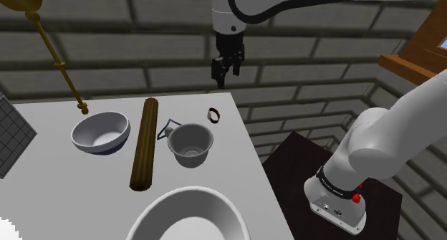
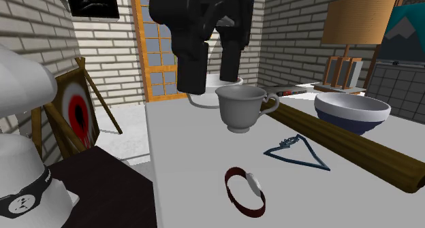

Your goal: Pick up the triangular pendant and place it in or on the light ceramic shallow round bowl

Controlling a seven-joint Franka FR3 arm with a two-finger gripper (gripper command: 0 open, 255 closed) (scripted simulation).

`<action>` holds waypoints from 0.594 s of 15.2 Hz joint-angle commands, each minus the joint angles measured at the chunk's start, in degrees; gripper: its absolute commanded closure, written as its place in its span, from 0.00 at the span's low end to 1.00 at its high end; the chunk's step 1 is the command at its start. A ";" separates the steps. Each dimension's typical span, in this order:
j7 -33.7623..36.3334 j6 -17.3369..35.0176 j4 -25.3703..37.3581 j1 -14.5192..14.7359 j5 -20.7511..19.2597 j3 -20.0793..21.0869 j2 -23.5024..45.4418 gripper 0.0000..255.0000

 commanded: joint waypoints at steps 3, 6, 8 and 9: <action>3.41 0.49 6.63 1.22 -2.55 3.37 7.81 0.00; 6.19 0.20 12.42 2.49 -5.25 5.64 14.23 0.00; 8.03 -0.37 16.67 3.62 -7.35 6.92 18.69 0.00; 8.92 -0.78 18.92 4.28 -8.47 7.49 20.98 0.00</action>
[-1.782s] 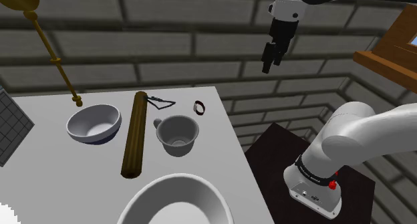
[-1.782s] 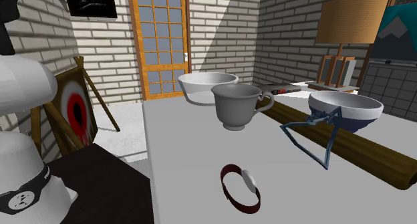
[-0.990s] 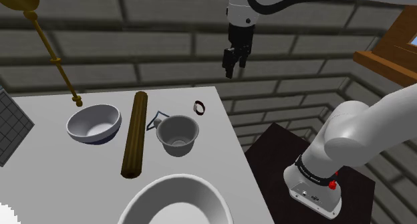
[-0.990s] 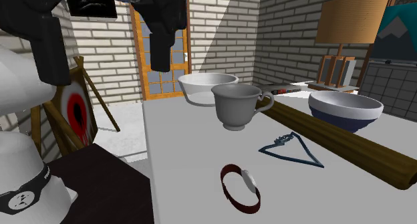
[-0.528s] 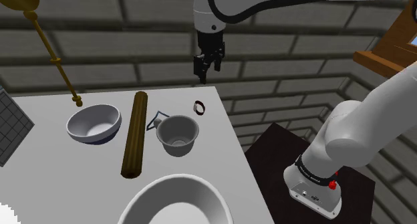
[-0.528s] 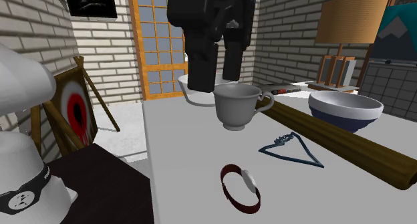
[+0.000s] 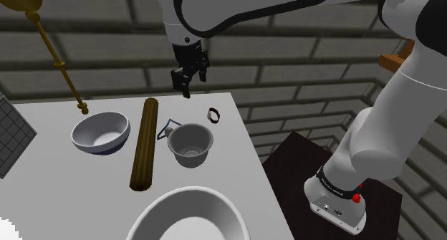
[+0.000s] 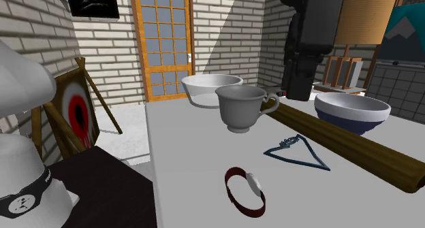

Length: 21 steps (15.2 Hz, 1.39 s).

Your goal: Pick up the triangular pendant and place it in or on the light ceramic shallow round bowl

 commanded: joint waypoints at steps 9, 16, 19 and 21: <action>6.21 -3.91 19.37 7.32 -9.52 2.71 19.36 0.00; 6.52 0.42 14.78 6.52 -9.66 2.43 19.09 0.00; 6.52 0.41 14.79 6.52 -9.66 2.43 19.09 0.00; 6.52 0.41 14.79 6.52 -9.66 2.43 19.09 0.00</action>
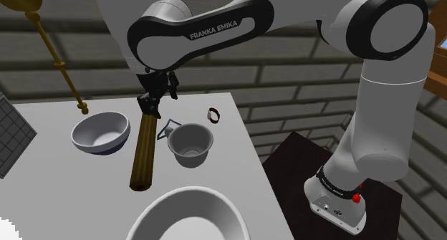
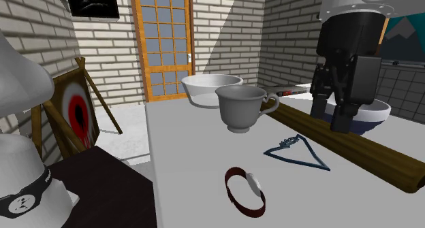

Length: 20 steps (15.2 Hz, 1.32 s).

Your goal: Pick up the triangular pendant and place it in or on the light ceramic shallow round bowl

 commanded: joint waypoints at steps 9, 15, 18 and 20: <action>0.00 0.00 0.00 0.00 0.00 0.00 0.00 1.00; -8.98 3.71 -3.76 -1.28 2.04 2.26 -1.29 0.00; -23.31 8.62 -9.76 -3.57 5.98 5.78 -3.78 0.00; -23.61 9.44 -10.50 -3.68 5.97 5.84 -3.70 0.00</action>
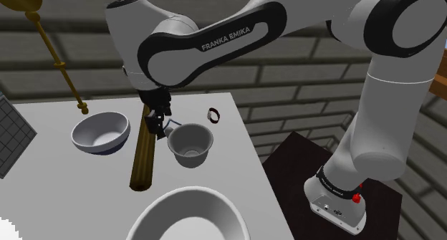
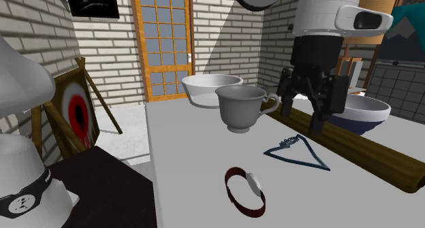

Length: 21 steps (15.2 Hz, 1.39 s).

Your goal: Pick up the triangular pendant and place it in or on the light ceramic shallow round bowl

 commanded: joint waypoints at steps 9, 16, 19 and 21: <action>-0.87 5.54 -4.48 -0.36 -0.65 -0.15 1.12 0.00; -0.87 5.53 -4.48 -0.36 -0.65 -0.15 1.11 1.00; -0.88 5.60 -4.55 -0.38 -0.65 -0.15 1.10 1.00; -0.79 5.69 -4.58 -0.32 -0.70 -0.16 1.19 1.00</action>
